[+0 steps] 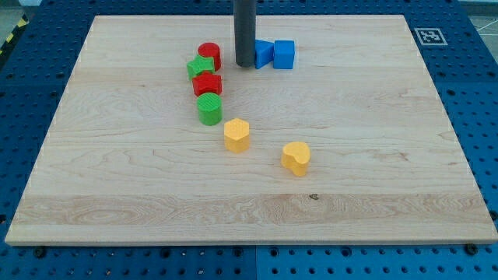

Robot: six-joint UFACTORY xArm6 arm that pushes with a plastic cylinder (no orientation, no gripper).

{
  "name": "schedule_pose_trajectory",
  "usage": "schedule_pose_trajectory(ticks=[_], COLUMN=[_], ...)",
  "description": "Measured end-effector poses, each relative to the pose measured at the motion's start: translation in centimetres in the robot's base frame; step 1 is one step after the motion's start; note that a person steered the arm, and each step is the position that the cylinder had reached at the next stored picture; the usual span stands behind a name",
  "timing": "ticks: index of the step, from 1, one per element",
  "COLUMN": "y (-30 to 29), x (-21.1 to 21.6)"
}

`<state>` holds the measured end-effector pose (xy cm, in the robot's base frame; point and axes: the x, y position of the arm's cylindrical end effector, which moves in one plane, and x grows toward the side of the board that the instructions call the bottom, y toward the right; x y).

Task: Push the yellow hexagon to the yellow heart

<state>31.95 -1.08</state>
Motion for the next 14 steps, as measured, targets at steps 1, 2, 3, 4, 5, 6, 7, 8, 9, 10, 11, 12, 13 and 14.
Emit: schedule_pose_trajectory(ticks=[1,2,3,4,5,6,7,8,9,10,11,12,13,14], y=[0.2,0.3,0.3,0.3,0.3,0.3,-0.3,-1.7,-2.4,-3.2,-4.0,-5.0,-6.1,-6.2], x=[0.6,2.8,7.8,10.5,12.5,14.1,14.5,14.6,14.7,14.8,15.4,16.5,18.5,21.2])
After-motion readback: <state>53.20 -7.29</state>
